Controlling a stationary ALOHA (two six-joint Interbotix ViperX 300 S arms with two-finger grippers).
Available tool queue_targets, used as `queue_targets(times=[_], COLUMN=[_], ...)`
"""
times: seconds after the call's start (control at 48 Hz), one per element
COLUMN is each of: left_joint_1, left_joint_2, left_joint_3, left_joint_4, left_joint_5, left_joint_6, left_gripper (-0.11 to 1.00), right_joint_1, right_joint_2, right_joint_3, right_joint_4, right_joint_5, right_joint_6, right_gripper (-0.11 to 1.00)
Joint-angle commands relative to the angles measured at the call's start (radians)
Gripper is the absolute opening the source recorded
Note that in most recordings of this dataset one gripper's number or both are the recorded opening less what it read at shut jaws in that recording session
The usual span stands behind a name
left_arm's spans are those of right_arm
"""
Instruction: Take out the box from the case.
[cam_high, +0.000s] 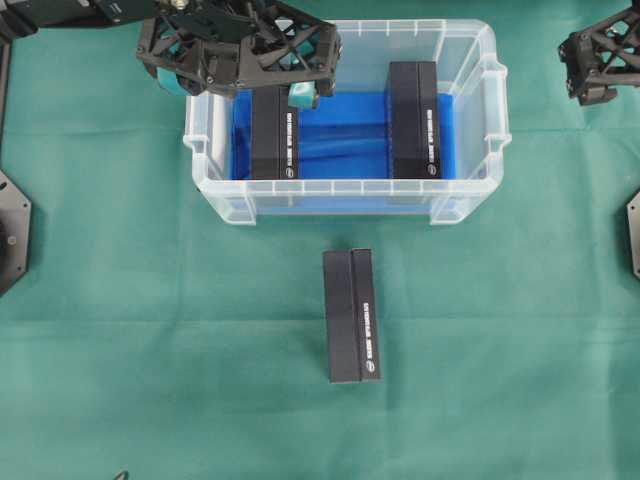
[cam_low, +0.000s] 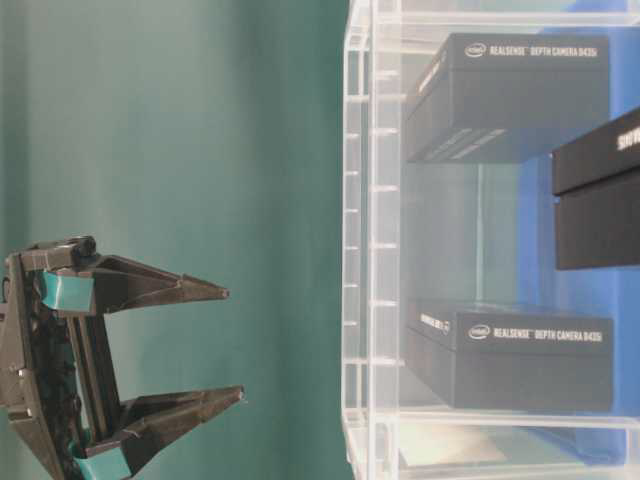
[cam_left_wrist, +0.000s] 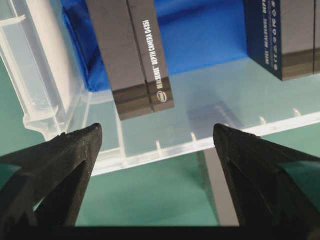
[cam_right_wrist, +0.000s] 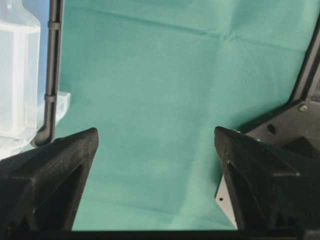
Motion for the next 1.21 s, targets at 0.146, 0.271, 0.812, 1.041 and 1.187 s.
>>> queue_targets(times=[0.146, 0.271, 0.812, 1.041, 1.187], left_joint_1=[-0.002, -0.002, 0.015, 0.023, 0.026], left_joint_2=[-0.012, -0.011, -0.008, -0.008, -0.006], left_joint_3=[-0.021, -0.017, 0.072, 0.129, 0.163], left_joint_4=[0.005, 0.005, 0.005, 0.005, 0.005], left_joint_5=[-0.002, -0.006, -0.072, -0.126, -0.164], left_joint_6=[0.002, 0.002, 0.0, -0.009, -0.012], left_gripper=[0.93, 0.93, 0.93, 0.93, 0.93], right_joint_1=[-0.002, -0.002, -0.003, -0.002, -0.002], right_joint_2=[-0.009, -0.009, -0.009, -0.011, -0.011], right_joint_3=[-0.008, -0.008, 0.003, 0.017, 0.023], right_joint_4=[-0.003, -0.003, -0.003, -0.003, -0.002], right_joint_5=[-0.003, -0.003, -0.003, -0.014, -0.025], right_joint_6=[0.0, 0.0, -0.002, 0.0, 0.0], right_gripper=[0.91, 0.91, 0.91, 0.91, 0.91])
